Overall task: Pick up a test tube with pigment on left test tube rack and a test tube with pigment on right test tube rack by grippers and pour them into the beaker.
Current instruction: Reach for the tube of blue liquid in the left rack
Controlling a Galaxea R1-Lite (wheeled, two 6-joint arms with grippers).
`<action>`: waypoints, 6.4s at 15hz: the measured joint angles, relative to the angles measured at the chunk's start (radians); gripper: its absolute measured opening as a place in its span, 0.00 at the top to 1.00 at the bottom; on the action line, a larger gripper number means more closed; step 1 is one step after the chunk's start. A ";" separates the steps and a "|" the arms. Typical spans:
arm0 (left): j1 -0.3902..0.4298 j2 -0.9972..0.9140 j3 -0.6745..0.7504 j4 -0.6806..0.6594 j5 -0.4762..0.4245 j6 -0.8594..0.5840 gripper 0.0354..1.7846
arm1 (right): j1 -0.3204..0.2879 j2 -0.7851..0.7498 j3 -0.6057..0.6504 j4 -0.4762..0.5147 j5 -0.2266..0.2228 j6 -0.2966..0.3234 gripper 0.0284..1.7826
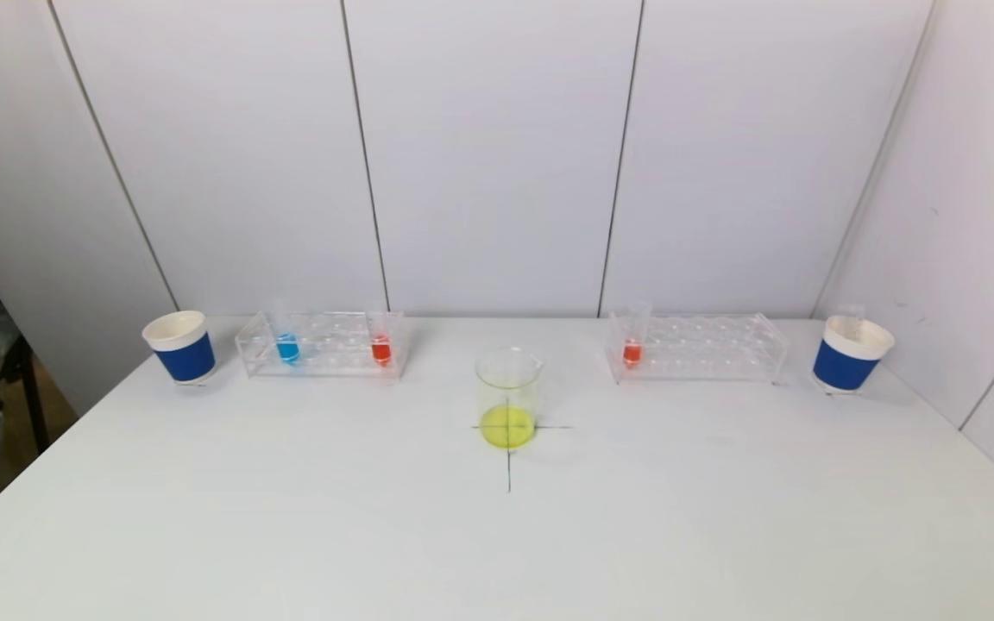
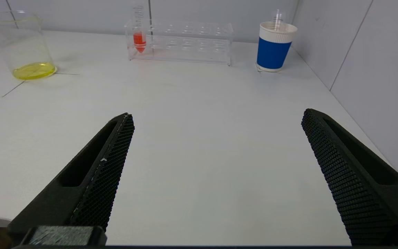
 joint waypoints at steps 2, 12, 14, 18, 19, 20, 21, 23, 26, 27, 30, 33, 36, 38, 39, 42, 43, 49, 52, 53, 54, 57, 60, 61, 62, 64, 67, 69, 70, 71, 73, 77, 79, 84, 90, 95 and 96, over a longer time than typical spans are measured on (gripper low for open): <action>0.000 0.000 0.000 0.000 0.000 0.000 0.01 | 0.000 0.000 0.000 0.000 0.000 0.000 0.01; 0.000 0.000 0.001 -0.001 0.002 0.011 0.01 | 0.000 0.000 0.000 0.000 0.000 0.000 0.01; 0.000 0.000 0.001 -0.001 -0.002 0.025 0.01 | 0.000 0.000 0.000 0.000 0.000 0.000 0.01; 0.000 0.000 -0.002 0.001 0.000 0.057 0.01 | 0.000 0.000 0.000 0.000 0.000 0.000 0.01; -0.001 0.000 -0.016 0.002 -0.009 0.068 0.01 | 0.000 0.000 0.000 0.000 0.000 0.000 0.01; -0.001 0.000 -0.041 0.007 -0.024 0.070 0.01 | 0.000 0.000 0.000 0.000 0.000 0.000 0.01; -0.002 0.001 -0.081 0.016 -0.042 0.070 0.01 | 0.000 0.000 0.000 0.000 0.000 0.000 0.01; -0.002 0.020 -0.180 0.034 -0.062 0.071 0.01 | 0.000 0.000 0.000 0.000 0.000 0.000 0.01; -0.002 0.141 -0.359 0.042 -0.068 0.070 0.01 | 0.000 0.000 0.000 0.000 0.000 0.000 0.01; -0.002 0.194 -0.416 0.041 -0.067 0.070 0.01 | 0.000 0.000 0.000 0.000 0.000 0.000 0.01; -0.002 0.364 -0.568 0.014 -0.065 0.070 0.01 | 0.000 0.000 0.000 0.000 0.000 0.000 0.01; -0.002 0.529 -0.674 -0.021 -0.067 0.071 0.01 | 0.000 0.000 0.000 0.000 0.000 0.000 0.01; -0.002 0.678 -0.749 -0.043 -0.085 0.069 0.01 | 0.000 0.000 0.000 0.000 0.000 0.000 0.01; -0.002 0.776 -0.772 -0.089 -0.131 0.068 0.01 | 0.000 0.000 0.000 0.000 0.000 0.000 0.01; -0.002 0.821 -0.777 -0.113 -0.158 0.068 0.01 | 0.000 0.000 0.000 0.000 0.000 0.000 0.01; 0.001 0.955 -0.783 -0.176 -0.241 0.059 0.01 | 0.000 0.000 0.000 0.000 0.000 0.000 0.01; 0.004 1.001 -0.783 -0.199 -0.259 0.056 0.01 | 0.000 0.000 0.000 0.000 0.000 0.000 0.01; 0.082 1.311 -0.783 -0.484 -0.336 0.056 0.01 | 0.000 0.001 0.000 0.000 0.000 0.000 0.01; 0.133 1.479 -0.783 -0.660 -0.410 0.057 0.01 | 0.000 0.001 0.000 0.000 0.000 0.000 0.01; 0.147 1.526 -0.783 -0.700 -0.427 0.058 0.01 | 0.000 0.001 0.000 0.000 0.000 0.000 0.01; 0.158 1.570 -0.783 -0.732 -0.435 0.059 0.01 | 0.000 0.001 0.000 0.000 0.000 0.000 0.01; 0.175 1.694 -0.779 -0.851 -0.454 0.060 0.01 | 0.000 0.001 0.000 0.000 0.000 0.000 0.01; 0.180 1.811 -0.777 -0.990 -0.460 0.064 0.01 | 0.000 0.001 0.000 0.000 0.000 0.000 0.01; 0.180 1.842 -0.777 -1.017 -0.461 0.064 0.01 | 0.000 0.001 0.000 0.000 0.000 0.000 0.01; 0.179 1.871 -0.779 -1.033 -0.461 0.065 0.01 | 0.000 0.001 0.000 0.000 0.000 -0.001 0.01; 0.178 1.925 -0.786 -1.064 -0.453 0.065 0.01 | 0.000 0.001 0.000 0.000 0.000 0.000 0.01; 0.176 2.006 -0.789 -1.154 -0.450 0.062 0.01 | 0.000 0.001 0.000 0.000 0.000 0.000 0.01; 0.176 2.049 -0.789 -1.193 -0.449 0.060 0.01 | 0.000 0.001 0.000 0.000 0.000 0.000 0.01; 0.176 2.067 -0.790 -1.202 -0.449 0.059 0.01 | 0.000 0.001 0.000 0.000 0.000 0.000 0.01; 0.175 2.084 -0.791 -1.215 -0.448 0.058 0.01 | 0.000 0.001 0.000 0.000 0.000 0.000 0.01; 0.175 2.117 -0.796 -1.257 -0.440 0.058 0.01 | 0.000 0.001 0.000 0.000 0.000 0.000 0.01; 0.175 2.166 -0.827 -1.269 -0.418 0.057 0.01 | 0.000 0.001 0.000 0.000 0.000 0.000 0.01; 0.175 2.185 -0.851 -1.269 -0.396 0.057 0.01 | 0.000 0.001 0.000 0.000 0.000 0.000 0.01; 0.157 2.224 -0.897 -1.265 -0.368 0.057 0.01 | 0.000 0.001 0.000 0.000 0.000 0.000 0.01; 0.139 2.267 -0.932 -1.265 -0.343 0.057 0.01 | 0.000 0.001 0.000 0.000 0.000 0.000 0.01; 0.135 2.289 -0.964 -1.262 -0.342 0.055 0.01 | 0.000 0.001 0.000 0.000 0.000 0.000 0.01; 0.135 2.290 -0.969 -1.261 -0.343 0.055 0.01 | 0.000 0.001 0.000 0.000 0.000 0.000 0.01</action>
